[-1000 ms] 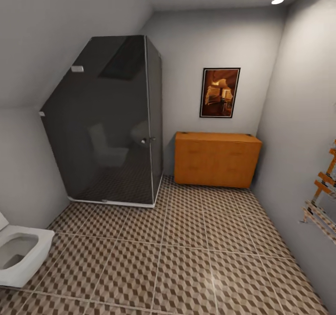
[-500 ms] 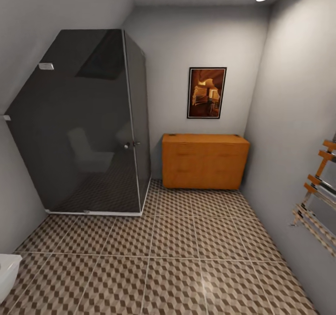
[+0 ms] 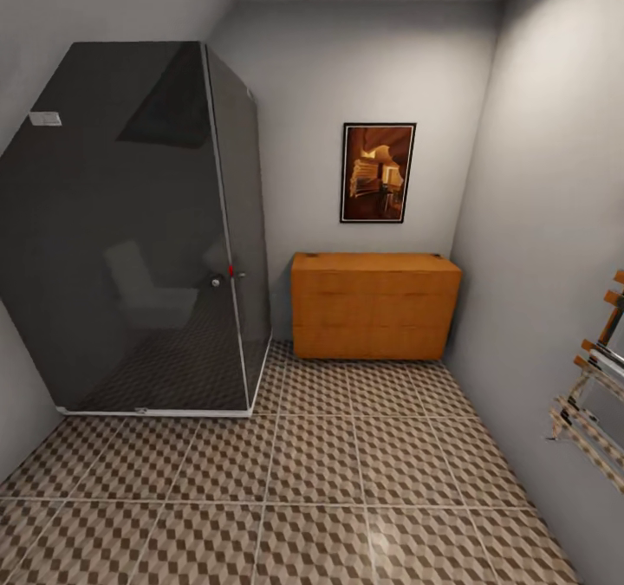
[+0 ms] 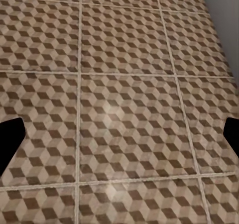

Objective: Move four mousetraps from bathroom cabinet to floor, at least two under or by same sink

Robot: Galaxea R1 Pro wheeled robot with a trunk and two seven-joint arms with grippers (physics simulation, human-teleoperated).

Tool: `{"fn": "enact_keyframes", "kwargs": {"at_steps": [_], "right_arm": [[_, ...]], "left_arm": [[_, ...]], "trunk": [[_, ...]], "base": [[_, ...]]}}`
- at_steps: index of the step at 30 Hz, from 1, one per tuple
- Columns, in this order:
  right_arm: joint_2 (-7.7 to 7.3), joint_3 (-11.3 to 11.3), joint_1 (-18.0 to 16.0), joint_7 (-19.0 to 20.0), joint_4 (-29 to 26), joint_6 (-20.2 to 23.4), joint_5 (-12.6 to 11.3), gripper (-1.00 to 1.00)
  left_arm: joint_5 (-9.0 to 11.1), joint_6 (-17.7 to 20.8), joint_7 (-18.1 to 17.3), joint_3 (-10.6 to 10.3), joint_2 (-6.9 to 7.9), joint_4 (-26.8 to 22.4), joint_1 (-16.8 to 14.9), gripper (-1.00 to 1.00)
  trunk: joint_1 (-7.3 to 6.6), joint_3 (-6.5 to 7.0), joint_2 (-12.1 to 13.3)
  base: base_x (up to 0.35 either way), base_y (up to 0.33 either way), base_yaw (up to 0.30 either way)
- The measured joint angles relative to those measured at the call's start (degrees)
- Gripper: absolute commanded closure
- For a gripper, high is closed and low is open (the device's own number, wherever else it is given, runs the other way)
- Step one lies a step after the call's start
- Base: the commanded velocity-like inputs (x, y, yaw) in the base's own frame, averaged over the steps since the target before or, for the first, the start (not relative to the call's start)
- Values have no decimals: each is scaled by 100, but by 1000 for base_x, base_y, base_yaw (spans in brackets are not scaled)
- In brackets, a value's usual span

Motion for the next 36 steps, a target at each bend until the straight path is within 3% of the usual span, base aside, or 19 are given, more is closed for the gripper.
{"fn": "enact_keyframes", "kwargs": {"at_steps": [7,22,36], "right_arm": [[-1,-4,1,-1,-1,0,0,-100],[-32,-14,1,-8,-1,1,-23,-100],[-28,-2,0,-1,0,1,-12,-100]], "left_arm": [[-2,2,0,4,1,1,-1,-100],[-1,1,0,4,1,2,-1,-100],[-2,-5,-6,-1,-6,0,0,-100]], "trunk": [[0,0,0],[1,0,0],[1,0,0]], "base": [[316,-79,-57],[310,-35,-247],[125,0,-29]]}}
